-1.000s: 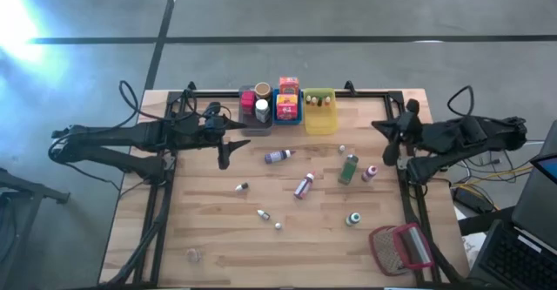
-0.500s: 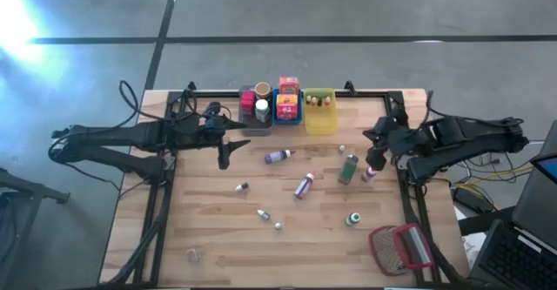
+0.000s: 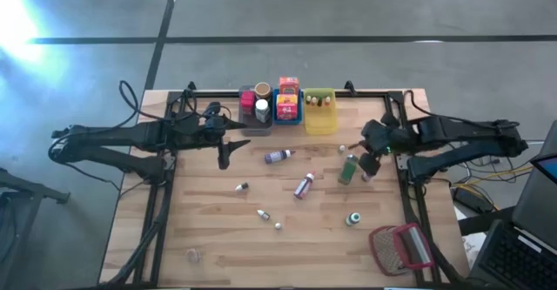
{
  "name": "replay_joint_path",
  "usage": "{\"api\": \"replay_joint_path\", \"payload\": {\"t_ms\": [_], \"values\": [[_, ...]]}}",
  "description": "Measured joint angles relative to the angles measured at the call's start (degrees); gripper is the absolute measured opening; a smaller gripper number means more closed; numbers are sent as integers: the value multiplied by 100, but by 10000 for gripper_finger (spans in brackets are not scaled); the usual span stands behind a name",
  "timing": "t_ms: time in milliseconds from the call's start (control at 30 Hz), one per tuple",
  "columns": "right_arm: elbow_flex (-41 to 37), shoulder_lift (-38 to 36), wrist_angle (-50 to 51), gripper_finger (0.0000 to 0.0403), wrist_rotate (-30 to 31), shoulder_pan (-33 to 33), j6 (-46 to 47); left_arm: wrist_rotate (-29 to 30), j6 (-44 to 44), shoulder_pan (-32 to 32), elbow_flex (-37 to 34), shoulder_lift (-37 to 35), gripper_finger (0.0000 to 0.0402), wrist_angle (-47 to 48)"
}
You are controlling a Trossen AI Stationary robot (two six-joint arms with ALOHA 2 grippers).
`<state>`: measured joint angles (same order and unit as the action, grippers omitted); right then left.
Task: Pick & Place Kitchen Items
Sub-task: Put the small green food coloring bottle into the yellow bin
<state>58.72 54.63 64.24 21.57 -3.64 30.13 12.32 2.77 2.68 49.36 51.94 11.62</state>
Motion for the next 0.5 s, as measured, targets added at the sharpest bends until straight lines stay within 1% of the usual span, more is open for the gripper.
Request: {"api": "replay_joint_path", "payload": {"t_ms": [133,267,400,500], "values": [[-29,223,163,9,-251,513,-110,0,0,2,0,0,223,0],[-68,552,150,9,-646,963,-355,0,0,2,0,0,223,-2],[-74,928,109,15,-666,1184,-527,0,1,2,0,0,223,0],[-76,1136,-95,33,-735,1198,-757,0,0,2,0,0,223,0]]}}
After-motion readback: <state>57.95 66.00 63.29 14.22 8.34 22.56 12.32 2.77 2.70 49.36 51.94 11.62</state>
